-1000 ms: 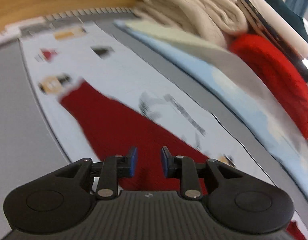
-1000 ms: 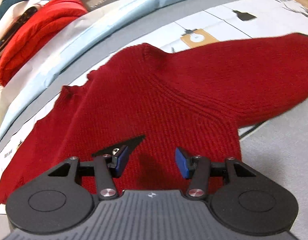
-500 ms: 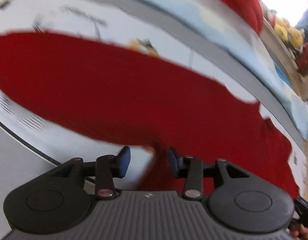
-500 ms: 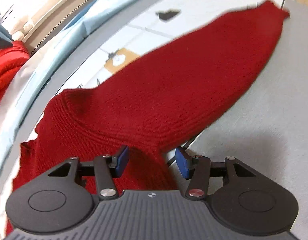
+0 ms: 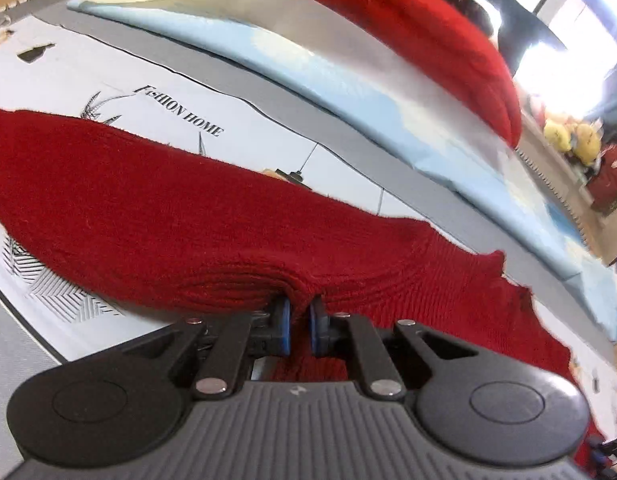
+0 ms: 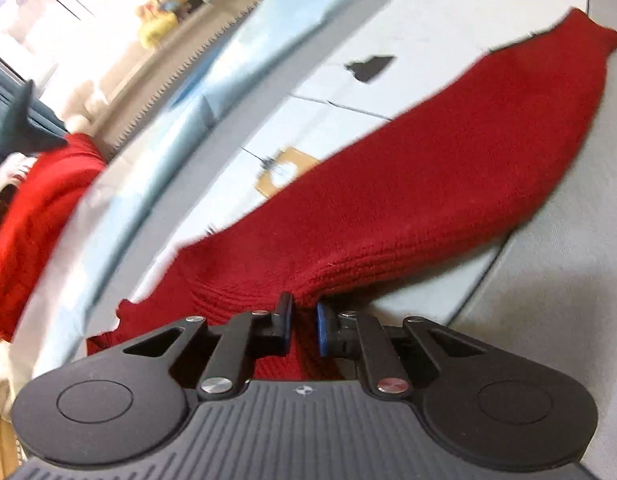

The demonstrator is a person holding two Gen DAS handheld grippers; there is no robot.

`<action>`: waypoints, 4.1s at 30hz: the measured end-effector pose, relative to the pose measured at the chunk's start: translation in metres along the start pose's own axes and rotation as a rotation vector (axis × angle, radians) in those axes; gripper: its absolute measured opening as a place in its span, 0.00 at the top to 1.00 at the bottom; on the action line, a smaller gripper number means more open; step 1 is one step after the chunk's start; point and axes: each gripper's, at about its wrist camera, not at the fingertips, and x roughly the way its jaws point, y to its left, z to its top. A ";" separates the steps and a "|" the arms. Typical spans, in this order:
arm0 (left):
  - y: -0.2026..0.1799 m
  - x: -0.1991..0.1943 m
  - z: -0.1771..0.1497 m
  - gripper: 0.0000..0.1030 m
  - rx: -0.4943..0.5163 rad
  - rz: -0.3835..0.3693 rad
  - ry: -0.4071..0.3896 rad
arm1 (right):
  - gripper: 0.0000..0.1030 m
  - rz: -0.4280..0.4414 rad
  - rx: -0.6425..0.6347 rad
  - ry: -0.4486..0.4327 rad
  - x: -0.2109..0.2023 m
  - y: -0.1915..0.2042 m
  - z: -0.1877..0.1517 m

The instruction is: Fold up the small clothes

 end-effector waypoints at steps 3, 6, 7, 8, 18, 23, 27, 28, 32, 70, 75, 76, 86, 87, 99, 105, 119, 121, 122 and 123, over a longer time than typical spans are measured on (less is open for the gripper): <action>-0.004 0.016 -0.005 0.85 0.054 0.061 0.205 | 0.84 -0.047 -0.052 0.013 0.005 0.007 -0.003; -0.018 -0.013 -0.004 0.83 0.131 0.096 0.149 | 0.77 -0.089 -0.083 0.075 0.007 0.010 -0.002; -0.027 -0.026 -0.004 0.83 0.190 0.097 0.122 | 0.74 -0.098 -0.082 0.070 0.003 0.011 -0.002; -0.033 -0.036 -0.008 0.79 0.232 0.092 0.104 | 0.73 -0.109 -0.088 0.070 -0.002 0.013 -0.001; -0.060 -0.046 -0.129 0.77 0.623 -0.155 0.410 | 0.64 0.006 -0.132 0.094 -0.081 0.028 -0.022; -0.038 -0.096 -0.150 0.79 0.747 -0.165 0.432 | 0.59 0.031 -0.131 0.109 -0.117 0.013 -0.037; -0.003 -0.129 -0.160 0.81 0.843 -0.065 0.403 | 0.58 0.012 -0.155 0.147 -0.138 -0.008 -0.056; 0.010 -0.139 -0.163 0.81 0.875 -0.029 0.394 | 0.58 0.005 -0.168 0.160 -0.142 -0.015 -0.062; 0.056 -0.176 -0.162 0.81 0.897 0.100 0.361 | 0.58 -0.041 -0.243 0.208 -0.153 -0.041 -0.086; 0.060 -0.158 -0.199 0.88 0.884 -0.039 0.428 | 0.71 -0.125 -0.439 0.403 -0.157 -0.118 -0.108; 0.050 -0.176 -0.204 0.94 0.932 -0.117 0.412 | 0.94 -0.120 -0.423 0.358 -0.169 -0.121 -0.100; 0.048 -0.179 -0.205 0.94 0.950 -0.117 0.406 | 0.94 -0.118 -0.407 0.346 -0.172 -0.123 -0.097; 0.030 -0.193 -0.205 0.66 0.979 0.032 0.263 | 0.87 -0.176 -0.424 0.207 -0.185 -0.103 -0.096; 0.023 -0.196 -0.203 0.57 0.952 0.015 0.229 | 0.75 -0.162 -0.442 0.177 -0.188 -0.095 -0.098; -0.008 -0.160 -0.225 0.50 0.738 0.029 0.293 | 0.58 -0.153 -0.545 0.279 -0.154 -0.062 -0.147; -0.029 -0.190 -0.179 0.24 0.535 0.064 0.020 | 0.58 -0.095 -0.626 0.135 -0.178 -0.018 -0.147; -0.074 -0.207 -0.113 0.23 0.352 0.066 -0.224 | 0.55 -0.026 -0.636 0.104 -0.157 0.053 -0.163; -0.079 -0.186 -0.106 0.16 0.396 0.121 -0.174 | 0.55 0.012 -0.625 0.111 -0.149 0.068 -0.161; -0.078 -0.171 -0.103 0.15 0.397 0.143 -0.156 | 0.55 0.028 -0.620 0.107 -0.148 0.073 -0.160; -0.073 -0.158 -0.101 0.14 0.387 0.161 -0.136 | 0.55 0.040 -0.613 0.101 -0.146 0.079 -0.160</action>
